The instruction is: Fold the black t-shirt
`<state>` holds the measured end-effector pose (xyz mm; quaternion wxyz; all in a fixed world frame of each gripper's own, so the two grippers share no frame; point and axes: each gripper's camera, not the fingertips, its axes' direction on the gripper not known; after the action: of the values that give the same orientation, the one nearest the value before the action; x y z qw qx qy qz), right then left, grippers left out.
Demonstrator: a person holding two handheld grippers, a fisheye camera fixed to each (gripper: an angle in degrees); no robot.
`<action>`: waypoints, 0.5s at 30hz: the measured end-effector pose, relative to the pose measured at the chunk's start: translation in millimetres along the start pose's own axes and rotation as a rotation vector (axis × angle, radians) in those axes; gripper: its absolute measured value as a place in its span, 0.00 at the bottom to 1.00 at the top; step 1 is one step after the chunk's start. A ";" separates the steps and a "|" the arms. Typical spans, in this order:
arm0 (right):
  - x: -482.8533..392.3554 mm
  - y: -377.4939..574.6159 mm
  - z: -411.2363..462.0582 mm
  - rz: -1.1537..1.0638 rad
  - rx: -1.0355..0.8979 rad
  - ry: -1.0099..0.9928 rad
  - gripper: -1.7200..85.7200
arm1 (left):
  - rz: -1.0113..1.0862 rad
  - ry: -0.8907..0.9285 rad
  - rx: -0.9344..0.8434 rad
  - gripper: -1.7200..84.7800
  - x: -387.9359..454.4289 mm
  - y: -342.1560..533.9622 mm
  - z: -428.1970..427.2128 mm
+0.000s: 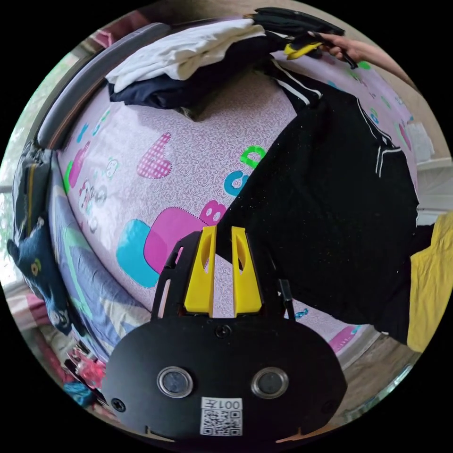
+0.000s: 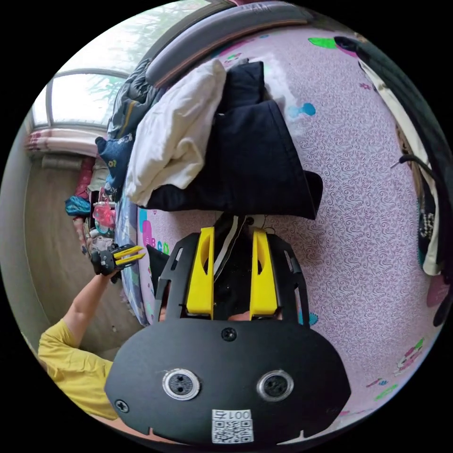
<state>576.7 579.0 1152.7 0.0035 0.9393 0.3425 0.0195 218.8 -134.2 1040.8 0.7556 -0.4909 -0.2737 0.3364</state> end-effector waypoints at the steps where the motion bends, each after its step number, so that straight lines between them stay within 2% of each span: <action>1: 3.6 -5.4 3.4 0.023 0.012 -0.015 0.14 | 0.029 0.011 -0.005 0.03 -2.0 -8.2 2.3; 6: 12.1 -21.9 12.0 0.086 0.046 -0.055 0.11 | 0.071 0.080 0.015 0.02 -13.9 -35.2 3.3; 10: 7.6 -22.5 9.7 0.076 0.093 -0.046 0.05 | 0.089 0.138 0.006 0.04 -22.2 -55.0 3.2; 15: 3.7 -9.0 -5.9 0.038 0.161 -0.117 0.03 | 0.152 0.110 -0.049 0.05 -21.0 -75.7 7.1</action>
<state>573.5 588.3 1158.6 -0.0526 0.9424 0.3243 -0.0630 218.5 -168.7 1111.8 0.7295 -0.5463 -0.2021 0.3584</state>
